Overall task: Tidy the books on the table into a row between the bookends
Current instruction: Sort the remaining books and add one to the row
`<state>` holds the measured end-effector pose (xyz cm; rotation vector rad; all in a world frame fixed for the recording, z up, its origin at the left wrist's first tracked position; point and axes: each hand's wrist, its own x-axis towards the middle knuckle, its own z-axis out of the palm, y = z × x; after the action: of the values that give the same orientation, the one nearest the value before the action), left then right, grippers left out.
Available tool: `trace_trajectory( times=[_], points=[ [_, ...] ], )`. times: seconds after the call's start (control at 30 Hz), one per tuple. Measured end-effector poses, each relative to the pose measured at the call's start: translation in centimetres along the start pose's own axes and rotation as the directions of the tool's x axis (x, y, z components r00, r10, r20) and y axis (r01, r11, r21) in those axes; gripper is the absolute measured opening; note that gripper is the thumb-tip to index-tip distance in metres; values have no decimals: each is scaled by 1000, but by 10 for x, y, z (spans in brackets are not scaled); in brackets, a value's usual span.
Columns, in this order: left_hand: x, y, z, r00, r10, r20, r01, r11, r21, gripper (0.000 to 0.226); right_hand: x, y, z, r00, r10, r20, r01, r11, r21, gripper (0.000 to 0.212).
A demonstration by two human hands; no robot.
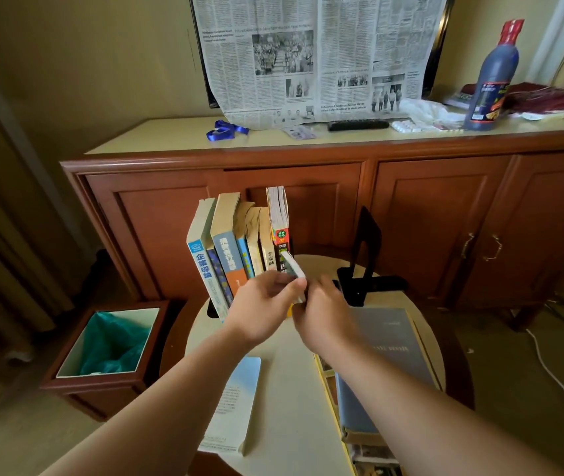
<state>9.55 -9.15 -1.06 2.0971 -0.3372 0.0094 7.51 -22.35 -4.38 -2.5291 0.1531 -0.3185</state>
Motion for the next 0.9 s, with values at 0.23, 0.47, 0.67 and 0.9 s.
trace_trajectory(
  times=[0.23,0.47,0.67,0.9],
  points=[
    [53,19,-25,877,480,-12,-340,639,689,66,-3,6,13,965,139,-223,-71,956,285,20],
    [60,13,-43,945,319,77,-256,569,781,69,0,13,12,934,176,-313,-15,890,456,15],
    [66,4,-43,920,391,30,-262,554,790,70,5,14,19,890,39,-453,152,914,377,24],
    [67,3,-46,906,424,1,-284,606,743,66,7,17,8,853,-73,-516,339,831,442,17]
  ],
)
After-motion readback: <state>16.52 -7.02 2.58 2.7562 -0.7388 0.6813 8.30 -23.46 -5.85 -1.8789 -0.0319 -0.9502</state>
